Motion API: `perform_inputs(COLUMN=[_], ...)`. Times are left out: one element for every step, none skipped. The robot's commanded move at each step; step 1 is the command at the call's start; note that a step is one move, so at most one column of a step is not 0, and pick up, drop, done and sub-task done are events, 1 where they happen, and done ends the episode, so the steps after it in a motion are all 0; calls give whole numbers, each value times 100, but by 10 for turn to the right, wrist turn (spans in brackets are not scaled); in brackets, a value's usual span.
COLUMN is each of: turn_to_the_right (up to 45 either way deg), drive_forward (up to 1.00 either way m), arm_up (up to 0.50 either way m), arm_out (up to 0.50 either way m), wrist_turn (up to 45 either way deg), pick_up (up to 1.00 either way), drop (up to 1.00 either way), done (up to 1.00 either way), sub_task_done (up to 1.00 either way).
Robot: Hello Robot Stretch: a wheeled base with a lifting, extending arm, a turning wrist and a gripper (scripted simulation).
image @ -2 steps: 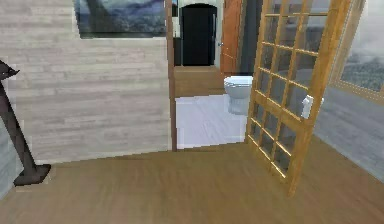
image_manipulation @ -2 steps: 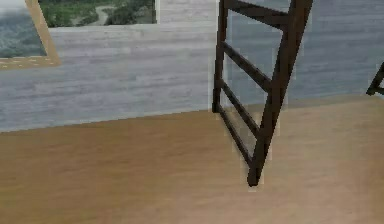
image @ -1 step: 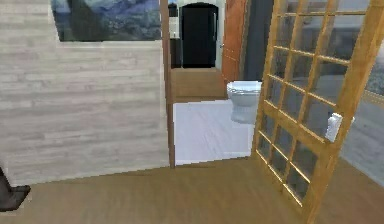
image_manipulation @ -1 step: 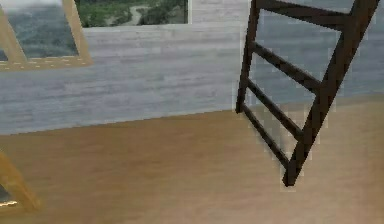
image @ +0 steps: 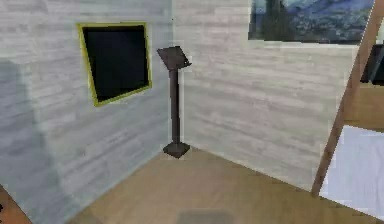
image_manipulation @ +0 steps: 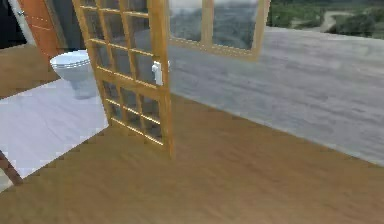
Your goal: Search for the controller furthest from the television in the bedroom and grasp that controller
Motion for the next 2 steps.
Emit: perform_inputs(turn_to_the_right=[-450,-450], drive_forward=[0,0], arm_up=[0,0], arm_out=[0,0], wrist_turn=[0,0], pick_up=[0,0], drop=[0,0], done=[0,0], sub_task_done=[0,0])
